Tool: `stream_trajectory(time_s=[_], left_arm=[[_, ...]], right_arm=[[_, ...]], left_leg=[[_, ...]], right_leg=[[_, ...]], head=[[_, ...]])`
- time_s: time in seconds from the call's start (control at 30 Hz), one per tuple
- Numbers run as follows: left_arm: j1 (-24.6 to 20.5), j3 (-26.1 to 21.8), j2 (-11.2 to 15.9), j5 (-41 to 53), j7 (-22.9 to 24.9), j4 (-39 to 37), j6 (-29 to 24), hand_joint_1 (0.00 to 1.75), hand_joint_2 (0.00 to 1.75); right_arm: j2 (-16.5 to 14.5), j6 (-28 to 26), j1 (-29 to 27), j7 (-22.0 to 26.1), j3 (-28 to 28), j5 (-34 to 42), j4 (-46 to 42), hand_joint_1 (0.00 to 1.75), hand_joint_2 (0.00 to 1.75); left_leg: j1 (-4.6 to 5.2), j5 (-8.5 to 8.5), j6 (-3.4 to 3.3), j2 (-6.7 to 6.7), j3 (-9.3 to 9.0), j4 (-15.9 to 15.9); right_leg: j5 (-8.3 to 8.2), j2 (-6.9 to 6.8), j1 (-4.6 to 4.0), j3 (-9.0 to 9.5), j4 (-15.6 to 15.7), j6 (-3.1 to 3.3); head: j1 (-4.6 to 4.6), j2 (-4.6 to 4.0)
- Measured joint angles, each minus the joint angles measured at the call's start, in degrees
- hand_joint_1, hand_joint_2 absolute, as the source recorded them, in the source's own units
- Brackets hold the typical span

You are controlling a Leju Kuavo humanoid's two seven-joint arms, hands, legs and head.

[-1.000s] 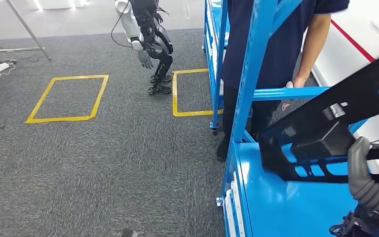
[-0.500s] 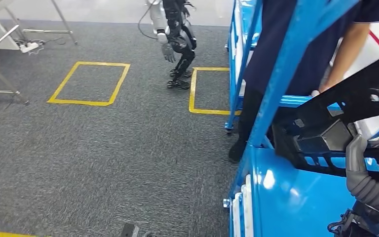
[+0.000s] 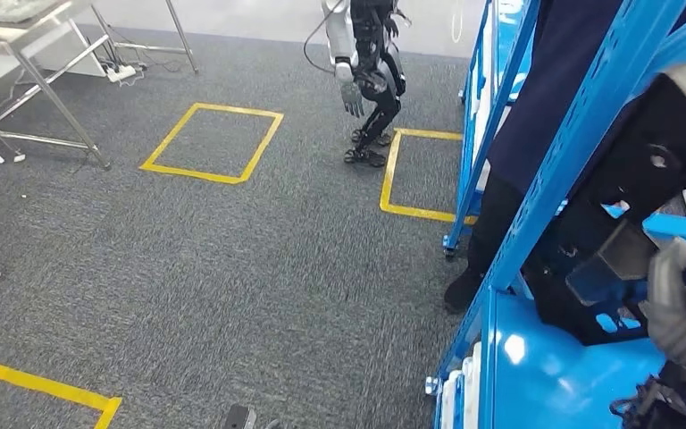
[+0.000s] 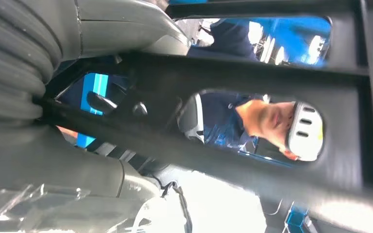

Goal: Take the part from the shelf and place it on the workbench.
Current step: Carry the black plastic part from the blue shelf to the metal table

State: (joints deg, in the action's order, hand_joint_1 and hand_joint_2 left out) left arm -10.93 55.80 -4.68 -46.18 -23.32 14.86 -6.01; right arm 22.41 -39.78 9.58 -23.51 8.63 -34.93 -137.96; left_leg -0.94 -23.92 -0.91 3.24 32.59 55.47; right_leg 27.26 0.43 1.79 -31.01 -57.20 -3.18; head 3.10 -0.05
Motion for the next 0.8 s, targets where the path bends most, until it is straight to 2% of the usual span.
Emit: stream_trajectory(time_s=[0.07,0.1,0.2,0.23,0.27,0.3,0.37,0.4,0.43,0.47,0.5,0.57,0.6,0.63,0.7,0.73,0.77,0.8], left_arm=[[0.1,0.0,0.0,0.0,0.0,0.0,0.0,0.0,1.75],[0.2,0.0,0.0,0.0,0.0,0.0,0.0,0.0,1.75],[0.1,0.0,-0.1,0.0,0.1,0.0,0.1,0.0,1.75],[0.2,0.0,-0.1,0.0,0.1,0.0,0.2,0.0,1.75],[0.2,0.0,-0.1,0.0,0.2,0.0,0.2,0.0,1.75],[0.2,0.0,-0.1,0.0,0.2,0.0,0.2,0.0,1.75],[0.2,0.0,-0.2,0.0,0.3,0.0,0.4,0.0,1.75],[0.2,0.0,-0.2,0.0,0.2,0.0,0.5,0.0,1.75],[0.1,0.0,-0.2,0.0,0.1,0.0,0.8,0.0,1.75],[0.1,0.0,-0.2,0.0,0.0,0.0,1.1,0.0,1.75],[0.1,0.0,-0.2,0.0,-0.1,0.0,1.3,0.0,1.75],[0.1,0.0,-0.1,-0.1,0.1,0.0,1.7,0.0,1.75],[0.1,0.0,0.0,-0.2,0.3,0.0,1.9,0.0,1.75],[0.0,0.0,0.0,-0.3,0.4,0.0,2.0,0.0,1.75],[0.0,0.0,0.0,-0.6,0.8,0.0,2.3,0.0,1.75],[0.0,0.0,0.0,-0.8,1.0,0.0,2.5,0.0,1.75],[0.0,0.0,-0.1,-1.0,1.2,0.0,2.7,0.0,1.75],[0.0,0.0,-0.1,-1.1,1.3,0.0,2.9,0.0,1.75]], right_arm=[[0.2,0.0,0.3,-0.1,0.0,0.0,0.0,1.75,1.75],[0.2,0.0,0.5,-0.1,0.0,0.0,0.0,1.75,1.75],[0.5,0.0,0.6,-0.1,0.1,-0.2,0.0,1.75,1.75],[0.6,0.0,0.6,-0.1,0.1,-0.3,0.0,1.75,1.75],[0.6,0.0,0.6,-0.1,0.1,-0.4,0.0,1.75,1.75],[0.6,0.0,0.6,-0.1,0.1,-0.5,0.0,1.75,1.75],[0.6,0.0,0.7,0.1,0.1,-0.8,0.0,1.75,1.75],[0.6,0.0,0.6,0.2,0.1,-0.9,0.0,1.75,1.75],[0.6,0.0,0.6,0.3,0.0,-1.1,0.0,1.75,1.75],[0.6,0.0,0.5,0.4,0.0,-1.1,-0.1,1.75,1.75],[0.6,0.0,0.3,0.4,0.0,-1.2,-0.1,1.75,1.75],[0.6,0.0,0.0,0.6,0.0,-1.2,-0.1,1.75,1.75],[0.6,0.0,-0.1,0.6,0.0,-1.2,0.0,1.75,1.75],[0.6,0.0,-0.3,0.7,0.0,-1.2,0.0,1.75,1.75],[0.6,0.0,-0.5,0.9,0.0,-1.2,0.1,1.75,1.75],[0.6,0.0,-0.5,1.1,0.0,-1.2,0.1,1.75,1.75],[0.5,0.0,-0.6,1.3,0.0,-1.1,0.2,1.75,1.75],[0.5,0.0,-0.6,1.5,0.0,-1.1,0.2,1.75,1.75]], left_leg=[[-0.33,-0.94,0.15,-0.71,0.54,1.5],[-0.38,-2.34,0.2,-1.31,1.49,3.7],[-0.18,-8.34,0.15,-2.41,6.57,15.3],[-0.18,-9.23,0.13,-2.44,7.7,17.9],[-0.29,-9.05,0.15,-2.5,7.84,18.4],[-0.49,-7.83,0.25,-2.63,6.77,16.5],[-1.06,-4.44,0.49,-3.66,2.45,8.2],[-1.15,-3.06,0.69,-4.38,0.61,4.5],[-1.04,-2.23,0.77,-4.96,-0.54,2.2],[-0.74,-1.83,0.72,-5.36,-0.96,1.1],[-0.33,-1.49,0.56,-5.31,-0.91,0.9],[-0.08,-0.76,-0.41,-5.16,-1.12,0.4],[-0.08,-0.29,-0.94,-5.13,-1.12,0.0],[-0.13,0.15,-1.39,-5.12,-1.05,-0.2],[0.09,0.76,-1.86,-5.14,-0.25,-0.3],[0.15,1.08,-1.9,-5.1,0.22,-0.3],[0.15,1.43,-1.84,-4.95,0.69,-0.3],[0.08,1.8,-1.65,-4.69,1.14,-0.3]], right_leg=[[-0.28,-0.53,-0.34,-0.1,0.1,0.93],[-0.45,-0.74,-0.44,-0.19,0.2,1.26],[-0.62,-1.15,-0.73,-0.47,0.2,1.76],[-0.62,-1.25,-0.72,-0.52,0.2,1.89],[-0.61,-1.28,-0.66,-0.54,0.1,1.98],[-0.58,-1.32,-0.57,-0.5,0.1,1.98],[-0.47,-1.3,-0.37,-0.33,0.1,1.75],[-0.3,-1.24,-0.44,-0.24,0.0,1.42],[-0.23,-1.18,-0.4,-0.15,0.0,0.97],[-0.24,-1.13,-0.31,-0.06,0.0,0.48],[-0.34,-1.1,-0.15,0.01,0.1,-0.04],[-0.11,-1.0,0.48,-0.28,-0.1,-0.78],[0.94,-0.91,0.63,-0.85,-1.2,-0.96],[2.82,-0.8,0.65,-1.89,-3.5,-1.04],[7.34,-0.65,0.52,-4.75,-10.6,-1.18],[8.71,-0.59,0.5,-5.82,-13.7,-1.34],[8.96,-0.56,0.59,-6.01,-15.0,-1.53],[8.15,-0.56,0.79,-5.1,-14.2,-1.77]], head=[[0.04,0.01],[0.06,0.01],[0.1,0.01],[0.1,0.01],[0.09,0.01],[0.09,0.01],[0.1,0.02],[0.08,0.02],[0.03,0.02],[-0.02,0.01],[-0.07,0.01],[-0.11,0.02],[-0.14,0.03],[-0.17,0.03],[-0.22,0.03],[-0.24,0.03],[-0.24,0.03],[-0.23,0.03]])
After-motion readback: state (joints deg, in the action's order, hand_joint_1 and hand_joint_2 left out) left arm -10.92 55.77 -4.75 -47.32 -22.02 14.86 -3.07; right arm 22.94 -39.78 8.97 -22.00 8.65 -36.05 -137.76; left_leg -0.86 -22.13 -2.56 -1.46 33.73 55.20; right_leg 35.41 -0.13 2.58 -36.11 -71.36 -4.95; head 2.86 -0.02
